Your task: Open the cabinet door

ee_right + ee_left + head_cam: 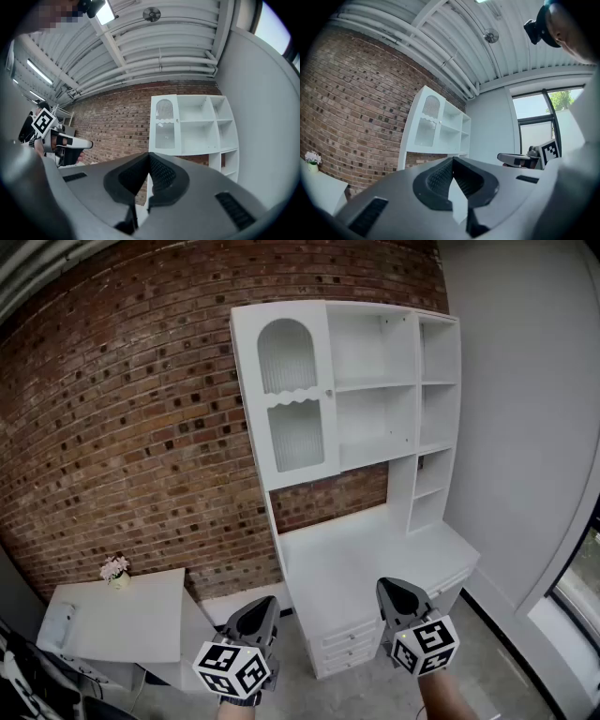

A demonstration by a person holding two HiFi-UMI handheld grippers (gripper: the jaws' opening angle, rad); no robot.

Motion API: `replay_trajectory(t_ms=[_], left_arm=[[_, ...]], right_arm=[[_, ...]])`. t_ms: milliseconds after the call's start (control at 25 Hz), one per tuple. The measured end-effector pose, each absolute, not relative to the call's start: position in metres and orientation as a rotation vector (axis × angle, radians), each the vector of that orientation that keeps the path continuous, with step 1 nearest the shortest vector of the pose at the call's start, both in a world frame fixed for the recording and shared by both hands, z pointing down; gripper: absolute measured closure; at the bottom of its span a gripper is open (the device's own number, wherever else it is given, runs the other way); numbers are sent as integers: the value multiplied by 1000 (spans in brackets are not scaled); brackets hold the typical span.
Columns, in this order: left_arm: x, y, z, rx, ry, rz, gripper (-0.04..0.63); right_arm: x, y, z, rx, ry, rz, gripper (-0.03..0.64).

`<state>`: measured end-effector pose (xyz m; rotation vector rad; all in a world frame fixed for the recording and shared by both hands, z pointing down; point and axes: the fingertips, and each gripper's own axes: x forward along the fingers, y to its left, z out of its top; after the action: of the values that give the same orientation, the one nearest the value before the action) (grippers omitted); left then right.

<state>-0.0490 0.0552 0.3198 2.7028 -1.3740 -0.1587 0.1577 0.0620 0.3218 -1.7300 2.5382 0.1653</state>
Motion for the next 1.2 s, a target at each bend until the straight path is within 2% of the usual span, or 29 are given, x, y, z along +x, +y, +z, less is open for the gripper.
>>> replay_trajectory(t_ms=[760, 1200], left_arm=[[-12, 57, 321, 2677, -1423, -128, 589], [-17, 27, 342, 2653, -1454, -97, 589]], right_arm=[[197, 73, 315, -1627, 2541, 104, 614], [192, 38, 339, -1609, 2557, 63, 614]])
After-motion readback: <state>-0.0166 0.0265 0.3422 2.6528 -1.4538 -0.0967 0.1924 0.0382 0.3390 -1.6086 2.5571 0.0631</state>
